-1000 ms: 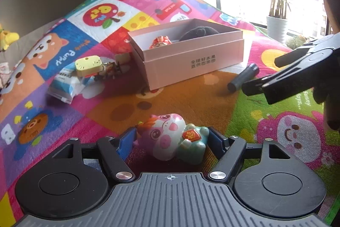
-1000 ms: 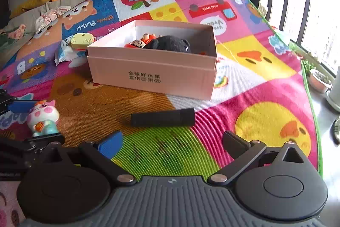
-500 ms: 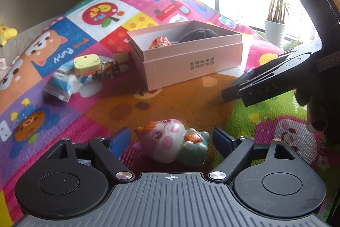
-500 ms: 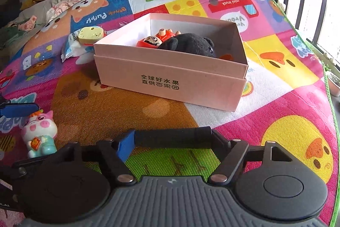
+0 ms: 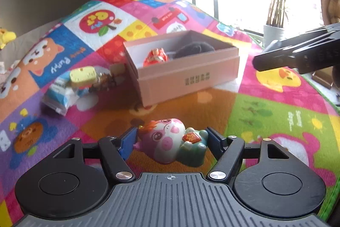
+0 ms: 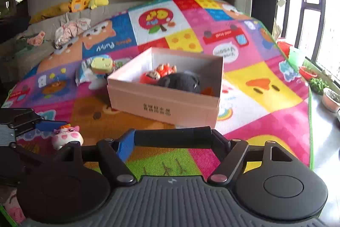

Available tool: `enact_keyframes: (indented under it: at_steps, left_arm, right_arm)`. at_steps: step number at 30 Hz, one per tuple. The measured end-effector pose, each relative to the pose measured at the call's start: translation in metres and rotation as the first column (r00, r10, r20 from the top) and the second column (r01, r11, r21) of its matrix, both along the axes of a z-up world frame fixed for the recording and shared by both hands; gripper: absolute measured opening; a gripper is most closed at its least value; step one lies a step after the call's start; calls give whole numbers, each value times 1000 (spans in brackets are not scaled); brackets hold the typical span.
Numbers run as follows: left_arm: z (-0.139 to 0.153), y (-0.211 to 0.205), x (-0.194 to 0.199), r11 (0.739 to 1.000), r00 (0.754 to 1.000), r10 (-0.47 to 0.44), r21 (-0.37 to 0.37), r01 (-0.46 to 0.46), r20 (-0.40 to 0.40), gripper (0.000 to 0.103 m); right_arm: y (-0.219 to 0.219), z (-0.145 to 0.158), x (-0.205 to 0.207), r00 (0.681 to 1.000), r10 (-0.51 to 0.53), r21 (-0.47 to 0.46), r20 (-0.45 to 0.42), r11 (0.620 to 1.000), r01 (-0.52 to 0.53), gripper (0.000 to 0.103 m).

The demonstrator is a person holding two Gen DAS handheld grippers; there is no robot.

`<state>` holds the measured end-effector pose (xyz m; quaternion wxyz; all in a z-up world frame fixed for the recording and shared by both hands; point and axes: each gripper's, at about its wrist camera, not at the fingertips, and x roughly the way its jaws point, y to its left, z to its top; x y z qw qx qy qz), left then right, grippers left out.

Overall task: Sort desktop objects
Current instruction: 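Grasp the pink pig figurine with the left tool while the right tool grasps the black cylinder, then carry the pig and black cylinder over the pink box and open both tools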

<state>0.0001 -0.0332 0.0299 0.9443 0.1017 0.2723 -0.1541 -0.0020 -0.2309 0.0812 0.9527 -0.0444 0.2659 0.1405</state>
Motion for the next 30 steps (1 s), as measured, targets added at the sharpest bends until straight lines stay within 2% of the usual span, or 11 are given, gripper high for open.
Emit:
enact_keyframes:
  at_steps: [4, 8, 11, 15, 16, 18, 24, 27, 30]
  left_arm:
    - [32, -10, 25, 1000, 995, 7, 3, -8, 104, 75]
    - [51, -26, 64, 1000, 989, 8, 2, -8, 148, 75]
    - [51, -39, 100, 999, 989, 33, -4, -33, 146, 76]
    - [36, -38, 132, 998, 996, 56, -32, -54, 70, 82]
    - [33, -33, 130, 998, 996, 58, -44, -55, 61, 84]
    - [30, -20, 116, 996, 996, 60, -68, -55, 67, 96]
    - [9, 17, 65, 994, 994, 109, -17, -108, 27, 96]
    - [3, 31, 50, 991, 991, 133, -19, -133, 21, 96]
    - [3, 43, 41, 988, 989, 146, -45, -145, 24, 97]
  right_arm:
    - [-14, 30, -16, 996, -9, 1, 93, 1000, 9, 75]
    - [-21, 43, -20, 991, -19, -6, 135, 1000, 20, 75]
    - [-23, 42, -16, 991, -26, -12, 131, 1000, 27, 75]
    - [-22, 35, -6, 995, -22, -20, 98, 999, 24, 75]
    - [-22, 34, -4, 995, -22, -23, 93, 999, 24, 75]
    - [-22, 32, -1, 996, -23, -26, 85, 999, 26, 75]
    - [-12, 31, 34, 1000, 9, -13, 18, 1000, -8, 75]
    - [-1, 31, 77, 996, 20, 45, -81, 999, -16, 75]
    - [15, 29, 130, 988, -15, 70, -152, 997, 26, 75]
